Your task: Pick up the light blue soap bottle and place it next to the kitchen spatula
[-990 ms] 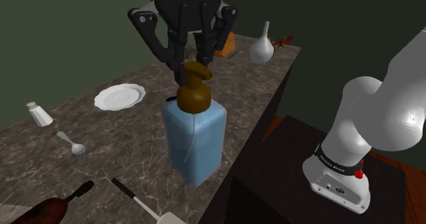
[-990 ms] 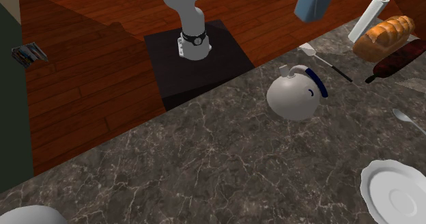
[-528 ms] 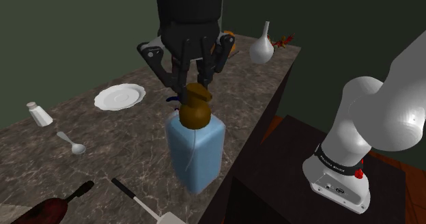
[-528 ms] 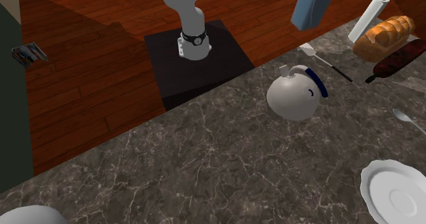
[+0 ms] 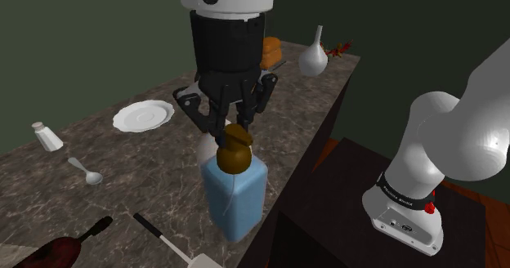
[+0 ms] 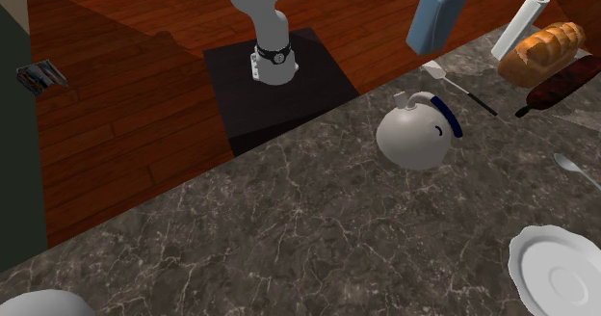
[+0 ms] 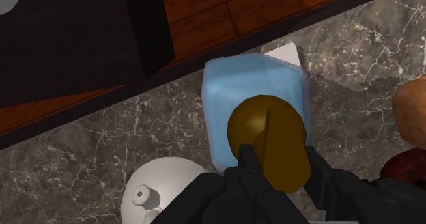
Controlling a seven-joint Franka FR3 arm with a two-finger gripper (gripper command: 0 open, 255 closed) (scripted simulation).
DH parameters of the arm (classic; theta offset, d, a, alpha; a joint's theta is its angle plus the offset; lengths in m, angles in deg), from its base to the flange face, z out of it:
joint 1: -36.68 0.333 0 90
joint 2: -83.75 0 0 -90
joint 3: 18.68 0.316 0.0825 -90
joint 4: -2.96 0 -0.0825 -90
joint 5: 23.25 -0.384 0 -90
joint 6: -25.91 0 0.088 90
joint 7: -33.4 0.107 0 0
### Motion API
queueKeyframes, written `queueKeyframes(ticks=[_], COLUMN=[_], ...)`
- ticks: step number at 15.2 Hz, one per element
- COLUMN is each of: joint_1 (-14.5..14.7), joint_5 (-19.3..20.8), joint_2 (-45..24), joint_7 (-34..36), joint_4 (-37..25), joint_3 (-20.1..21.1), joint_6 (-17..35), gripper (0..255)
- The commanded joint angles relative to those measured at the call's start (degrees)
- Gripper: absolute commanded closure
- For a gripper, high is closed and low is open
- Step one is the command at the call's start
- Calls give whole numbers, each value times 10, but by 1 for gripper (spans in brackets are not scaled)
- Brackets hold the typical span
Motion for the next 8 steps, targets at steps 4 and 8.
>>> queueKeyframes(ticks=[4,8], joint_1=[1,2], joint_5=[-2,-2], joint_2=[1,-1], joint_7=[-1,-1], joint_4=[39,68], joint_3=[2,5], joint_6=[39,70], gripper=[255,255])
